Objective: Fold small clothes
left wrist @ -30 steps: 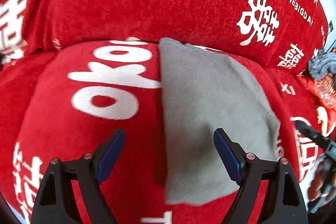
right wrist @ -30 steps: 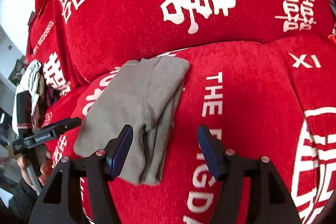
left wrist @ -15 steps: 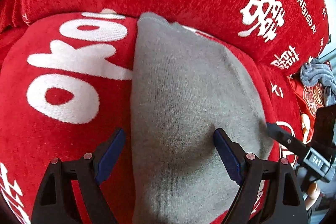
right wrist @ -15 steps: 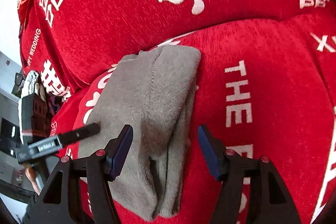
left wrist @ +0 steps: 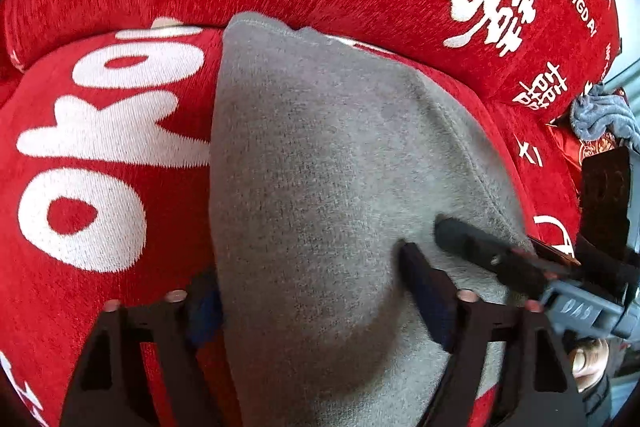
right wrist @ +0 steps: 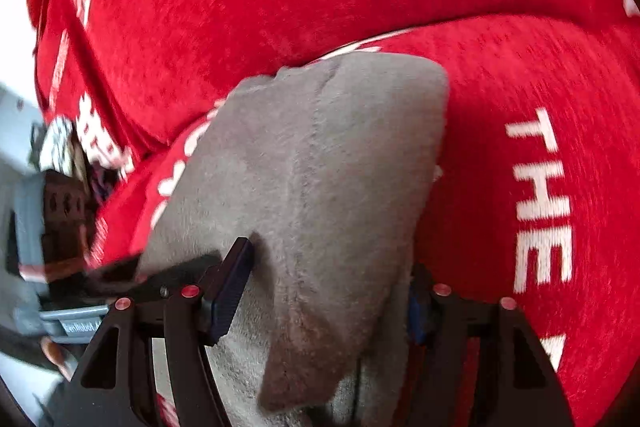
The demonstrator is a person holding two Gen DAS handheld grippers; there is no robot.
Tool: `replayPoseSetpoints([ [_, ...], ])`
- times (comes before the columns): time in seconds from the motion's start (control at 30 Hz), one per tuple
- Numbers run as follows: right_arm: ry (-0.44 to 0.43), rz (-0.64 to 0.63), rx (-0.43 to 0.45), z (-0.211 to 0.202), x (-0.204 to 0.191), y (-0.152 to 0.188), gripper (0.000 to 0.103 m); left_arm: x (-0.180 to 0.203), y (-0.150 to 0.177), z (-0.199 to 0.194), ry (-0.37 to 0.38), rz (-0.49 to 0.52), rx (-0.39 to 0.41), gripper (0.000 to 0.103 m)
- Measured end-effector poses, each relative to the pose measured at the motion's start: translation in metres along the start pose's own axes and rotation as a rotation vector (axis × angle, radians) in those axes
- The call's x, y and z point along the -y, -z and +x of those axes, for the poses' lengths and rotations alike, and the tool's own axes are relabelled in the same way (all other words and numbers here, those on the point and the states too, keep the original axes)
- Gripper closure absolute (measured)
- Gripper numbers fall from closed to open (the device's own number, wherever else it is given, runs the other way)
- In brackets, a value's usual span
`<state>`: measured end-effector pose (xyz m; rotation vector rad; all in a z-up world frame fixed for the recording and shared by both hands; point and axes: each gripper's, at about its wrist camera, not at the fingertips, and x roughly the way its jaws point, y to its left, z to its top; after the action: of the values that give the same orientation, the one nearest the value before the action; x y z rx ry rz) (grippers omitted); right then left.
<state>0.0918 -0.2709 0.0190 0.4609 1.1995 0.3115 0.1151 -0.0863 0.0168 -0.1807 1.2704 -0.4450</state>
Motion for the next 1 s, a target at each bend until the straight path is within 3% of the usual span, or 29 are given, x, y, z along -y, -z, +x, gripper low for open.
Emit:
replayPoseSetpoints([
  [0.07, -0.002, -0.010, 0.009, -0.003, -0.003, -0.001, 0.059, 0.004, 0.000, -0.004, -0.016, 0.020, 0.018, 0.039],
  [0.17, 0.035, -0.060, 0.028, -0.007, -0.015, 0.000, 0.063, 0.015, 0.001, -0.009, -0.065, 0.071, 0.038, 0.047],
  [0.5, 0.123, -0.170, 0.073, -0.024, -0.043, 0.004, 0.067, 0.032, 0.009, -0.023, -0.149, 0.140, 0.095, 0.052],
  [1.0, 0.145, -0.204, 0.088, -0.045, -0.068, 0.015, 0.067, 0.039, 0.024, -0.050, -0.166, 0.151, 0.127, 0.052],
])
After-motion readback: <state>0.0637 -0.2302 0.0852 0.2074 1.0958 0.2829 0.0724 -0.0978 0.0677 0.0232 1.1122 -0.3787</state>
